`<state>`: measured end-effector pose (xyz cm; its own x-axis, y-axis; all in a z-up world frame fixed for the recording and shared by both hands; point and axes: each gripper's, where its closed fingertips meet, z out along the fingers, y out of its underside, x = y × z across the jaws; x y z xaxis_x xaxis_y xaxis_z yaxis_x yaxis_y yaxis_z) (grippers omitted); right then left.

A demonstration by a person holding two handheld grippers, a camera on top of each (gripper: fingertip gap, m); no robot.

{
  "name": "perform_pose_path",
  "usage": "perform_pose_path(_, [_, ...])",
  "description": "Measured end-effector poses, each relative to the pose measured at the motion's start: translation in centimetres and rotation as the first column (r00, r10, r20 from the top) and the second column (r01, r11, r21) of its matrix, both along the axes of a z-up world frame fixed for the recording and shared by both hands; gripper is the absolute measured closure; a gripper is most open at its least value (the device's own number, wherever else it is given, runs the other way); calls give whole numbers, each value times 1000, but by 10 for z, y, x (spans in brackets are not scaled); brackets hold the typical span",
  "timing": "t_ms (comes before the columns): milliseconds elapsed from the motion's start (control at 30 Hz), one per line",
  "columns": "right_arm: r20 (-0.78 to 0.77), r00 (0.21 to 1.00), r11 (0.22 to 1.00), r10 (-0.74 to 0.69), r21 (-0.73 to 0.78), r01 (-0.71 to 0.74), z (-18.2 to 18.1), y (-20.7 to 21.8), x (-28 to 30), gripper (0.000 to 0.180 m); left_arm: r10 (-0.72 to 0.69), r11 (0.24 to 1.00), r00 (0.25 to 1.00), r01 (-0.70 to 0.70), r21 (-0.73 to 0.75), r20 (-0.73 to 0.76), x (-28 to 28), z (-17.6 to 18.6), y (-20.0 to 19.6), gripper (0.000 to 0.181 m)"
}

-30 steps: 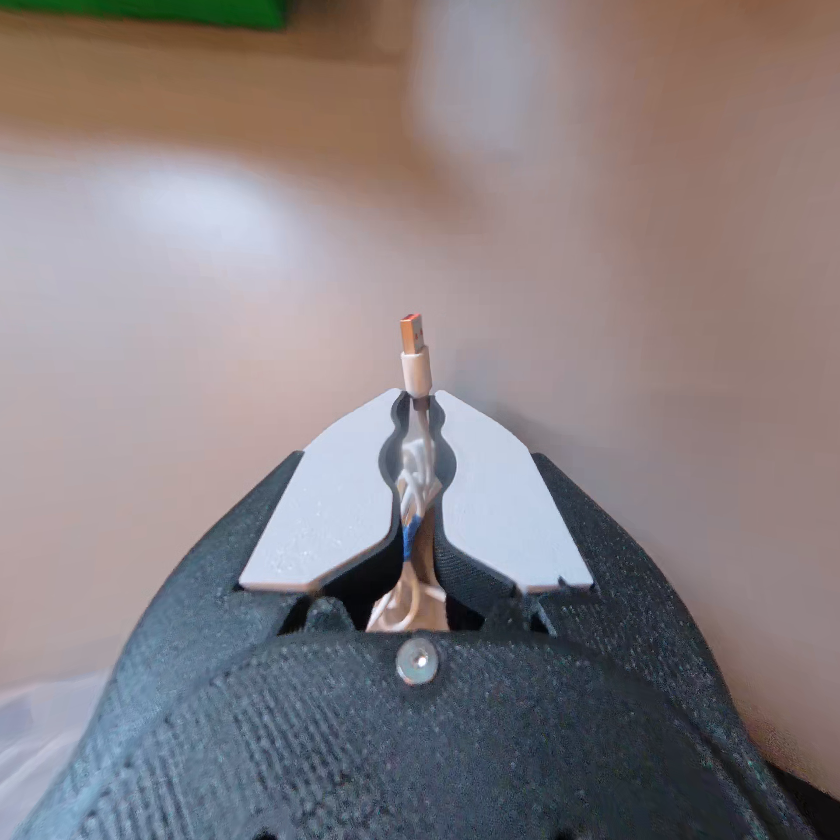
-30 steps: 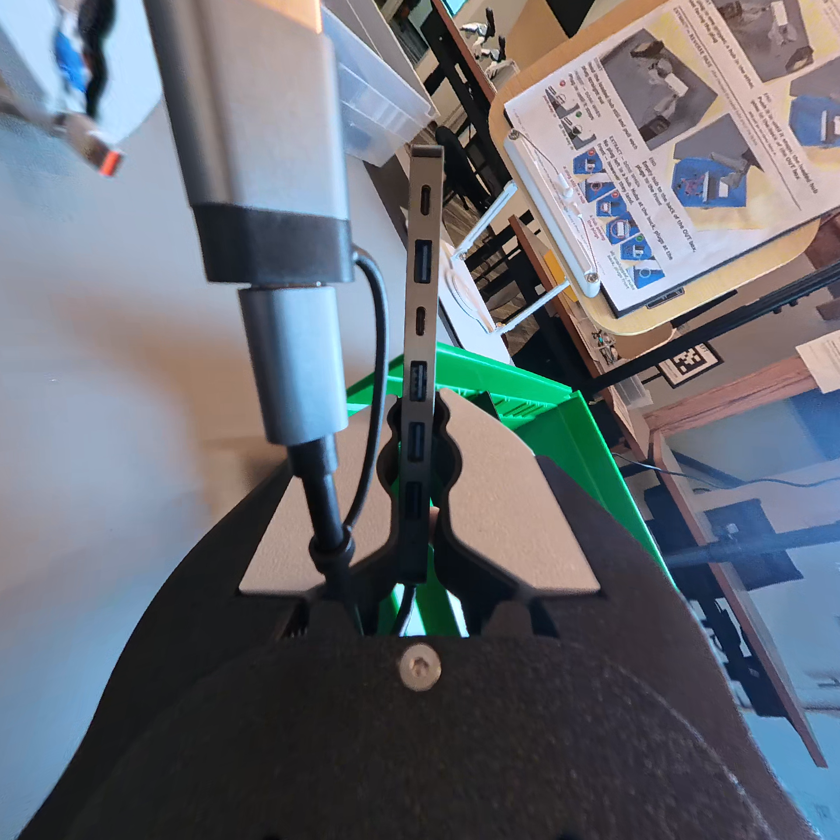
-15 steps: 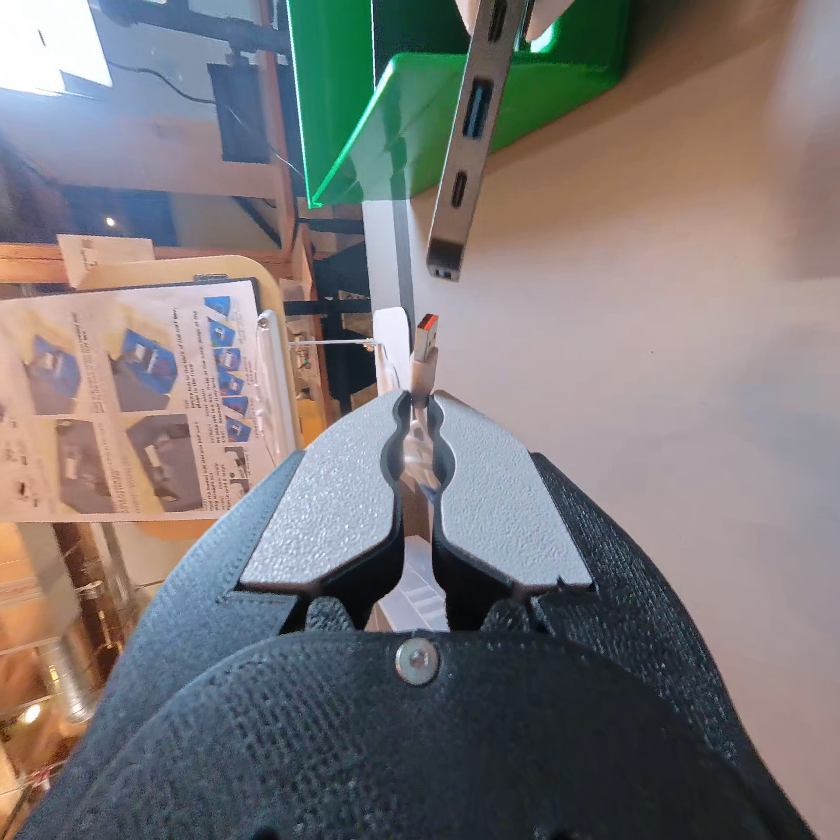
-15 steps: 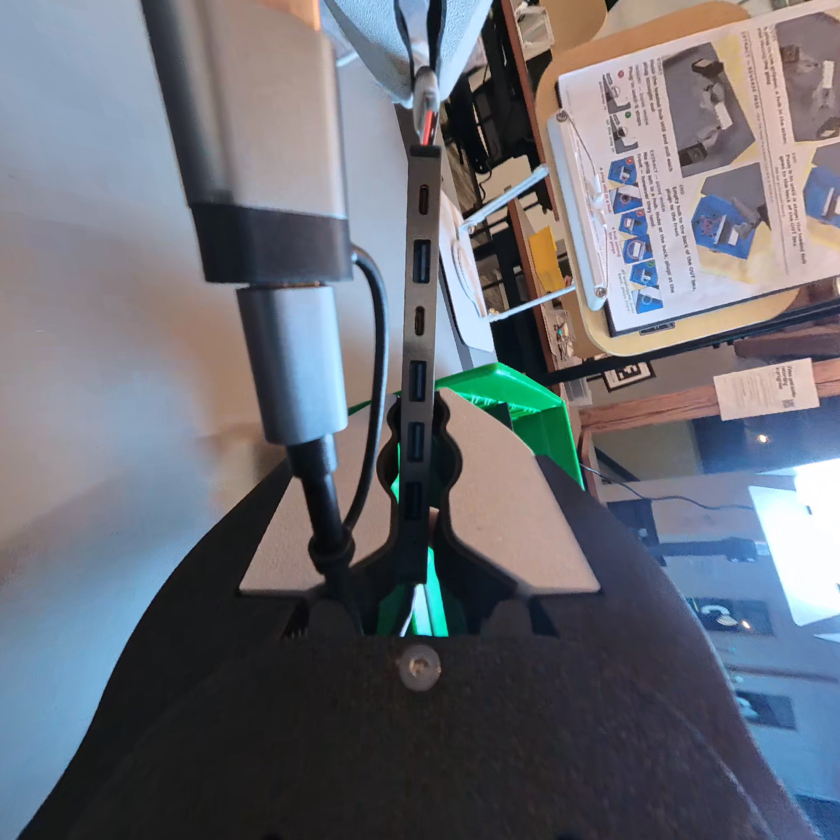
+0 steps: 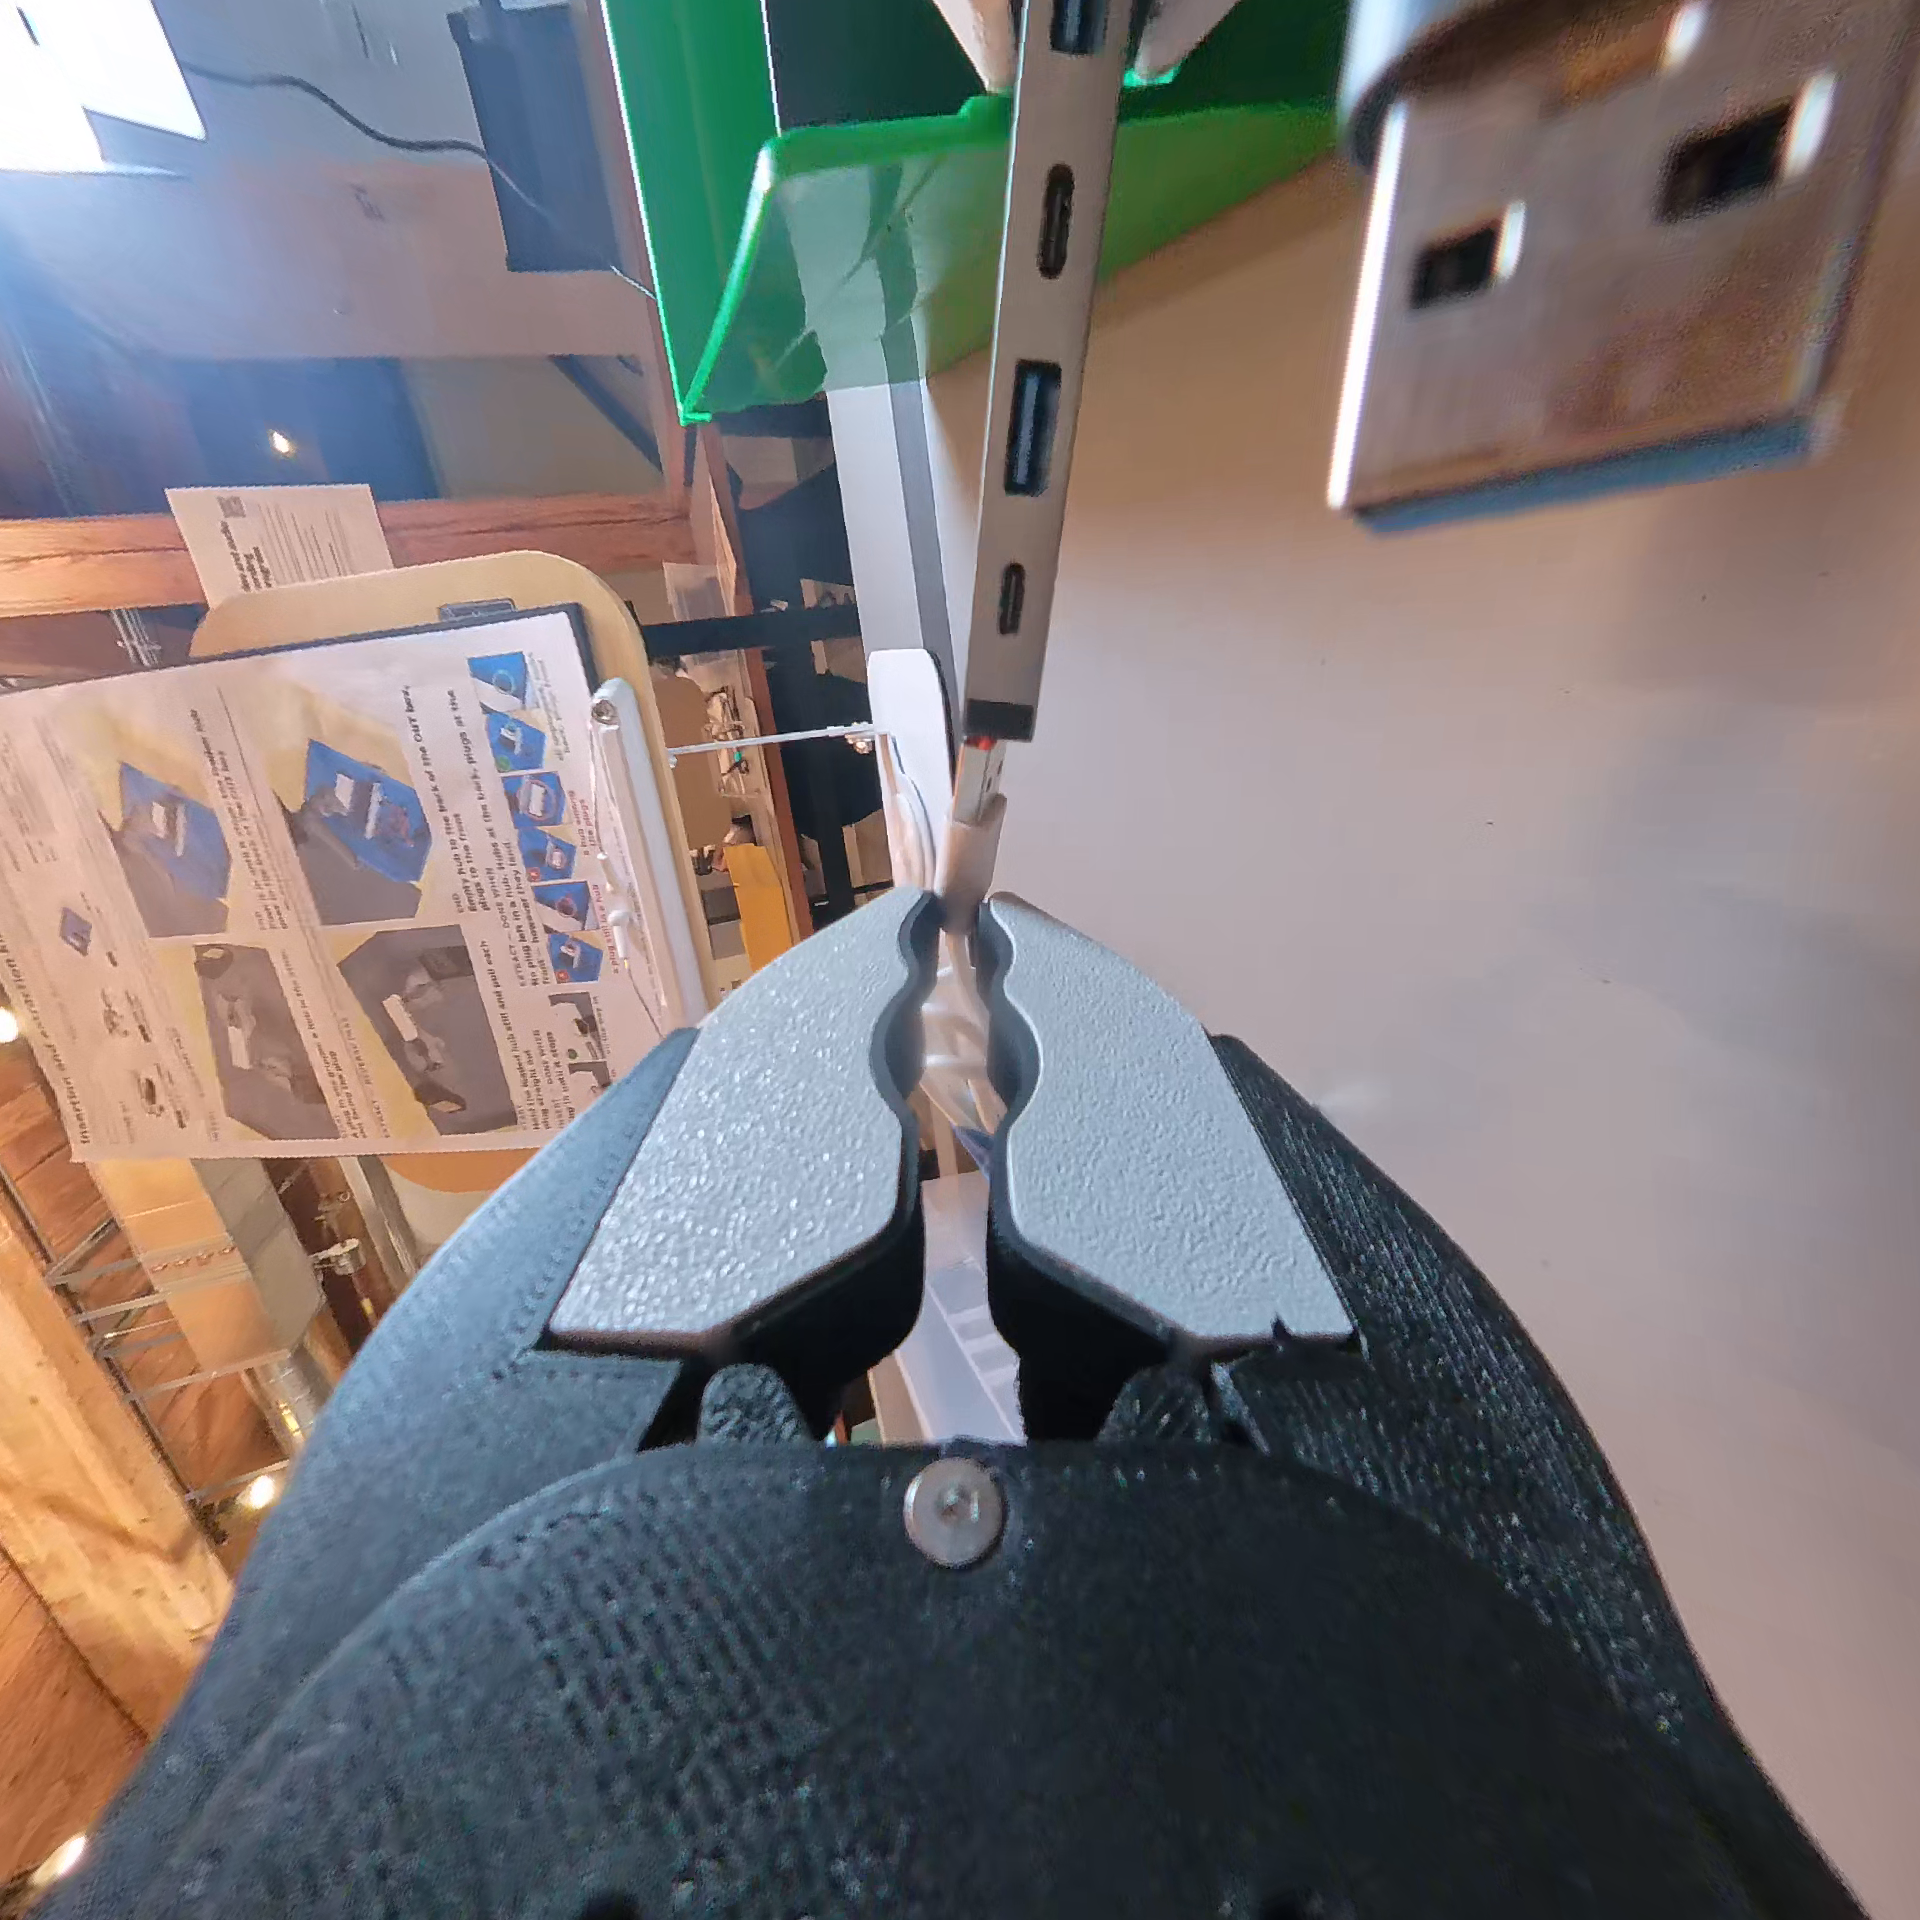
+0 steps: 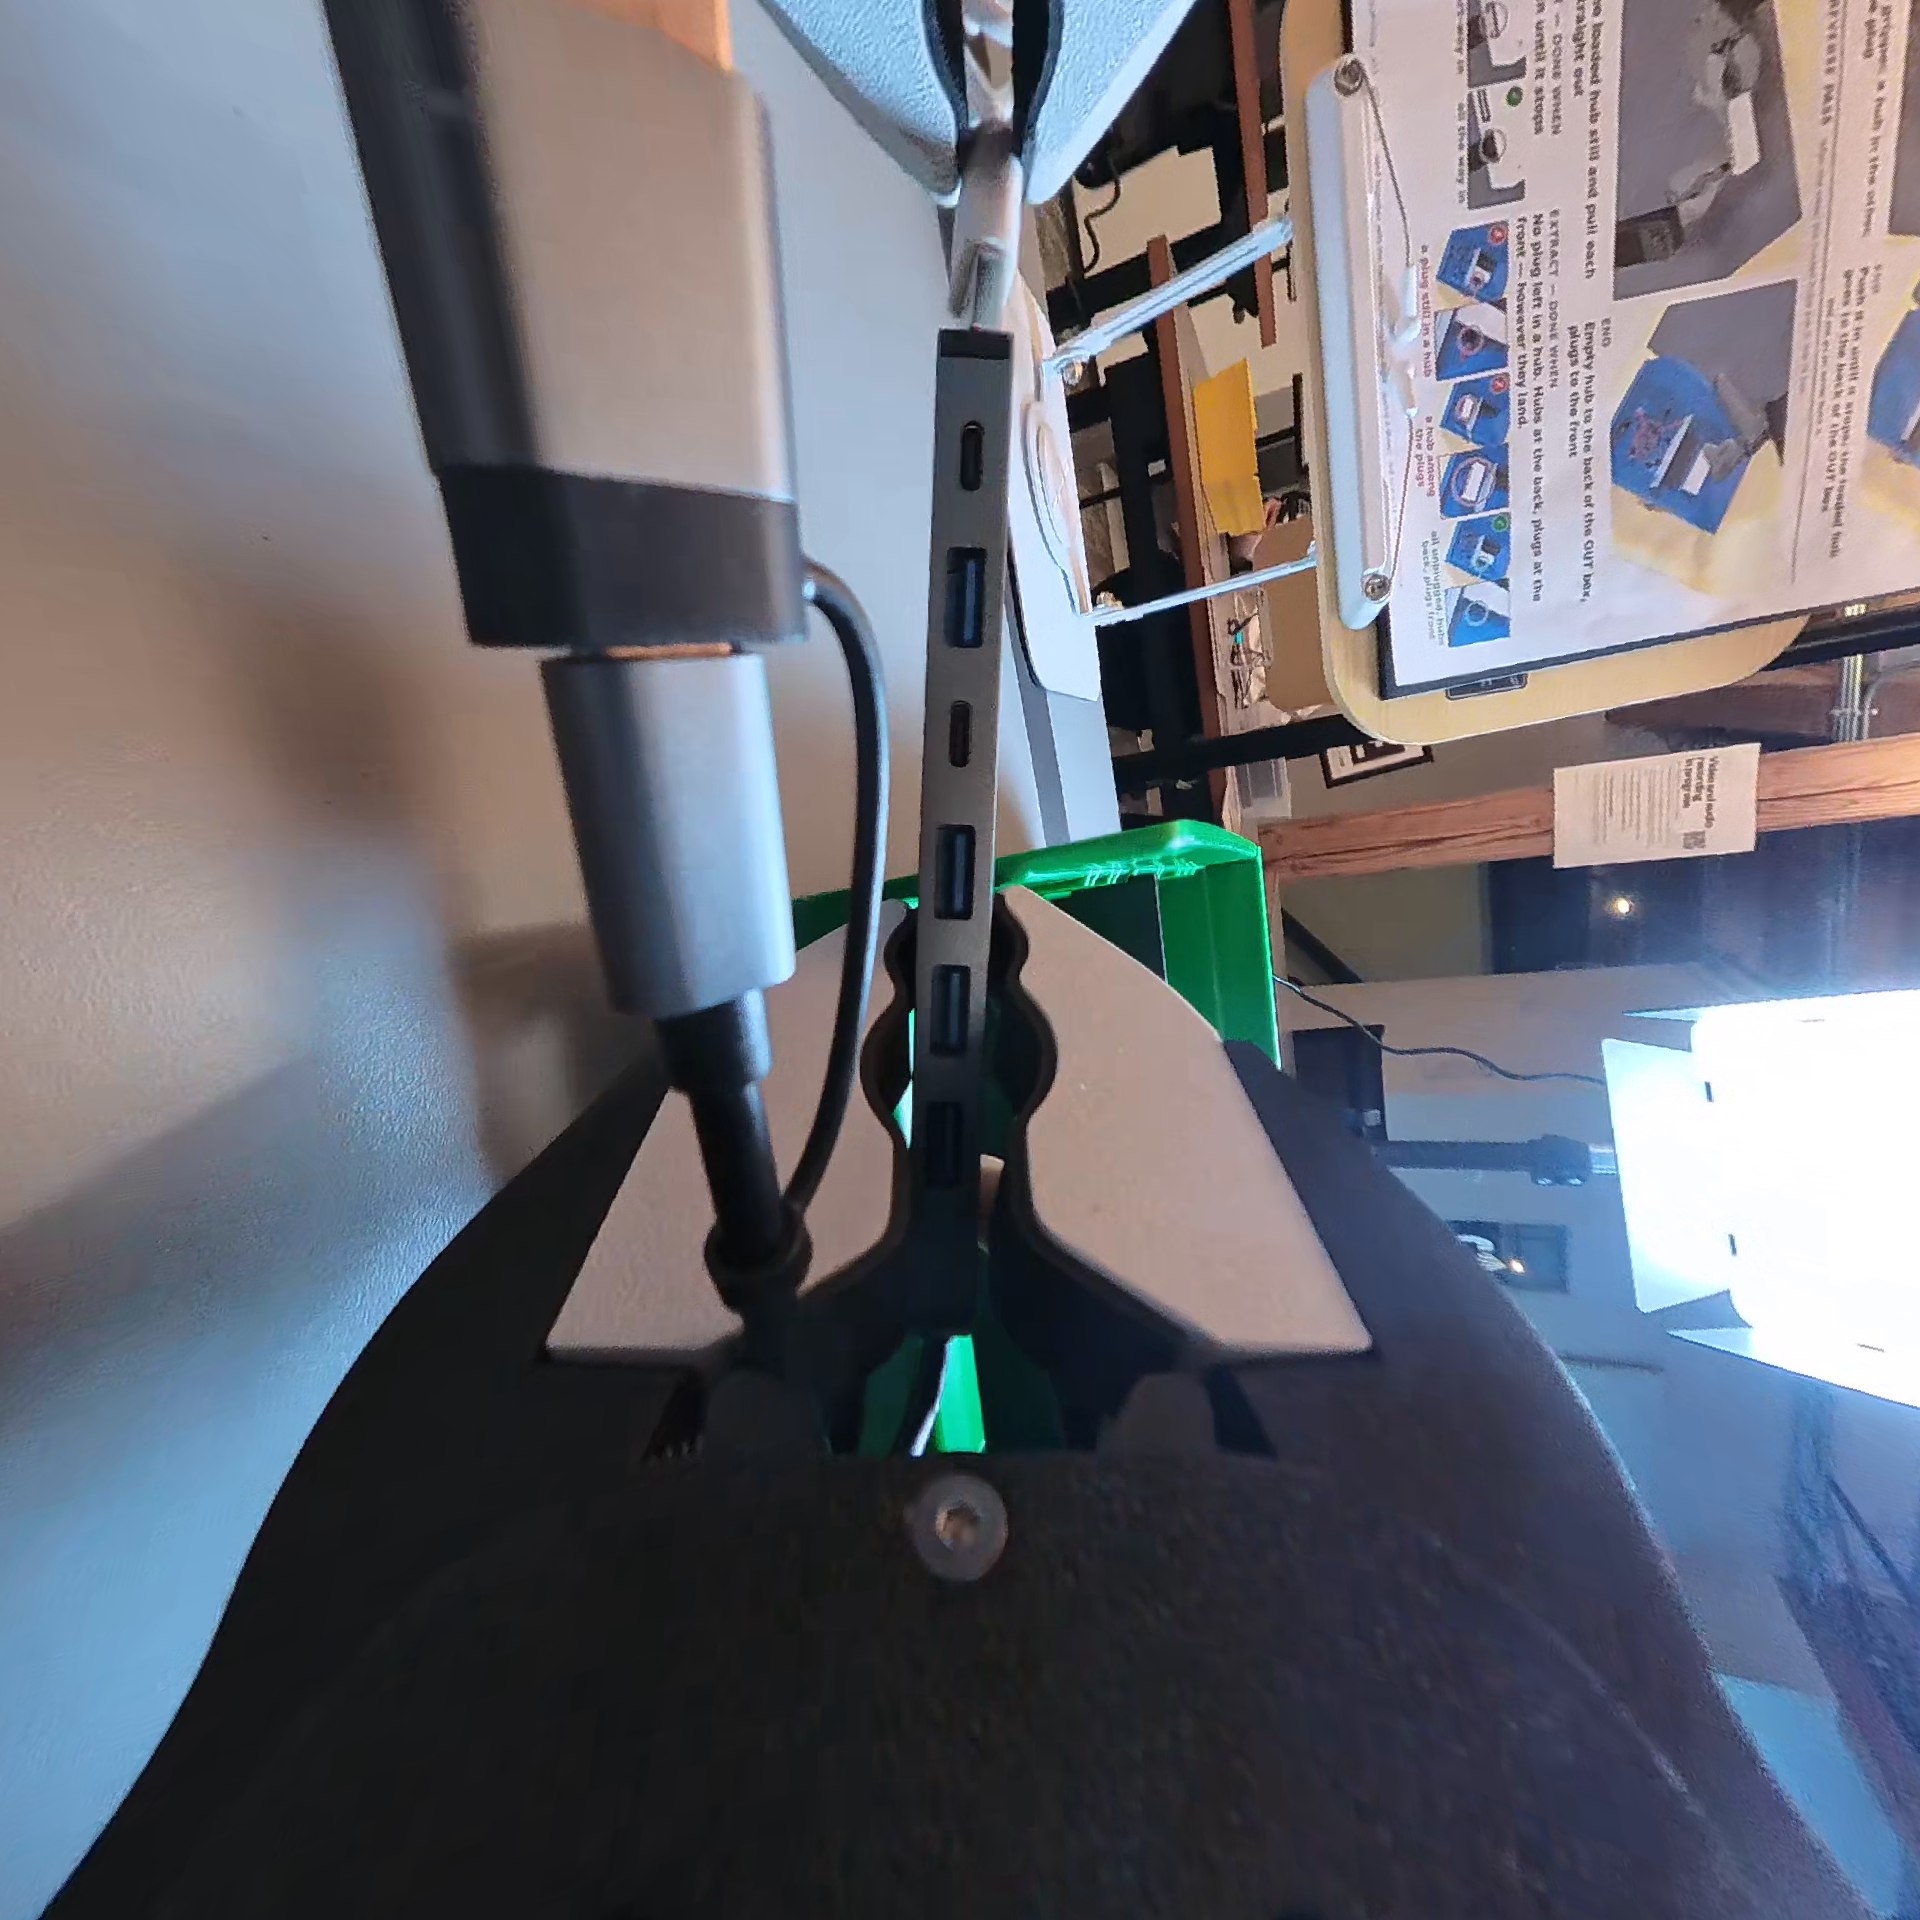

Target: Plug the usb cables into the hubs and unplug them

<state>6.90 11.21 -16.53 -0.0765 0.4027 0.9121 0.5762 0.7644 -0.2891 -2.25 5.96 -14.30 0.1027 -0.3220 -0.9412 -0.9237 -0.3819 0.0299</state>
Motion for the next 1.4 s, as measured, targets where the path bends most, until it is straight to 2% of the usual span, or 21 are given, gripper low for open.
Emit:
perform_pose_path(167, [9, 1000, 1000, 14, -16, -14, 0, -7, 0, 168, 13, 1000, 1000, -13, 12, -18, 0, 7, -6, 174])
perform_pose_path(300, [-51, 992, 979, 114, -163, -121, 1, -25, -8, 168, -12, 1000, 999, 12, 5, -38, 8, 9, -9, 174])
perform_pose_path(467, [-105, 984, 953, 141, -256, -164, 2, -27, -6, 168, -2, 1000, 1000, 2, 30, -28, 6, 22, -16, 174])
perform_pose_path(633, [-144, 977, 940, 156, -283, -192, 6, -23, -3, 168, -1, 1000, 1000, 2, 28, -23, 7, 25, -23, 174])
perform_pose_path(1033, [-79, 989, 961, 122, -242, -138, 0, -18, -3, 168, 7, 1000, 999, -8, -24, -45, 7, 14, -24, 174])
perform_pose_path(1400, [43, 994, 993, 97, -73, -94, -6, -19, -1, 168, 42, 988, 997, -52, -144, -68, 8, -5, -34, 174])
